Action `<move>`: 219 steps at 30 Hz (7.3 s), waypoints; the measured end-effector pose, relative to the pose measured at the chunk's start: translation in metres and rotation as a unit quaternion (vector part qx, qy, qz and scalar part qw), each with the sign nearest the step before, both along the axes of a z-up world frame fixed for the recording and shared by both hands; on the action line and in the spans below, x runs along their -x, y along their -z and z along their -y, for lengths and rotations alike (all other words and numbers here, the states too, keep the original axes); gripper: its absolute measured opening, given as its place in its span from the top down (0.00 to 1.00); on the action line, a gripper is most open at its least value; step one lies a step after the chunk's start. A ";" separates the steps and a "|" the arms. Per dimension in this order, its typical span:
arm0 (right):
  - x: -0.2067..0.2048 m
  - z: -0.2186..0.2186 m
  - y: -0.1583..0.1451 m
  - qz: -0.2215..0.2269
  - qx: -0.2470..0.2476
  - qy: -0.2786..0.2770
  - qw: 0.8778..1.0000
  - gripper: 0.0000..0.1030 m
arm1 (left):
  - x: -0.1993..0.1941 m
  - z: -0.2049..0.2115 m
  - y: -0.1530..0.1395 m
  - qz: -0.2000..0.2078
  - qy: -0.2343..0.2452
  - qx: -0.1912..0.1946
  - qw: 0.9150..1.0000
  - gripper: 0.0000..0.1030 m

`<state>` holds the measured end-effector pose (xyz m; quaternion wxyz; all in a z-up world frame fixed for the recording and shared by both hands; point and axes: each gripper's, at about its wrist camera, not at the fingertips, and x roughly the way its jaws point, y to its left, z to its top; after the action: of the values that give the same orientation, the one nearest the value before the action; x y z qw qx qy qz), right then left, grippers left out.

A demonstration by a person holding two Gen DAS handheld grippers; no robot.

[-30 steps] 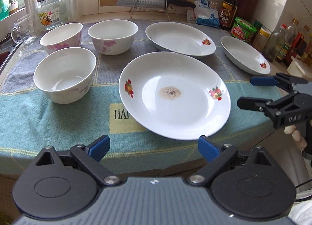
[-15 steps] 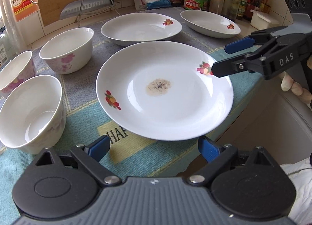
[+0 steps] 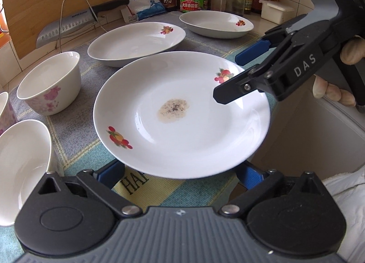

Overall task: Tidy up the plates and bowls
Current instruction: 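Reach the right gripper to the brown-stained plate and grasp its rim, then lift the stained plate with the right gripper and carry it over the placed plate, then lower the stained plate onto the placed plate with the right gripper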

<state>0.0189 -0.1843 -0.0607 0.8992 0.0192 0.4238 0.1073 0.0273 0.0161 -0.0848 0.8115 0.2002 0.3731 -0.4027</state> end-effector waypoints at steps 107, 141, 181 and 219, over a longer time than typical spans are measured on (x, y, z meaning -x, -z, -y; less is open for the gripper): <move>-0.082 0.136 -0.039 -0.035 -0.079 -0.135 0.987 0.00 | -0.027 0.129 -0.036 0.048 0.059 0.055 0.996 0.01; -0.133 0.253 0.000 -0.041 -0.082 -0.098 0.991 0.00 | -0.084 0.253 -0.013 0.033 0.060 0.016 0.998 0.01; -0.120 0.254 0.001 -0.051 -0.082 -0.072 0.993 0.00 | -0.106 0.255 -0.001 0.015 0.067 -0.024 0.997 0.01; -0.105 0.253 -0.010 -0.050 -0.043 -0.051 0.997 0.00 | -0.101 0.249 -0.006 0.022 0.048 -0.024 0.998 0.01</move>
<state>0.1234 -0.4373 -0.0504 0.8686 0.0418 0.4635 0.1702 0.1282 -0.2330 -0.0789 0.7939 0.2462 0.3548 -0.4280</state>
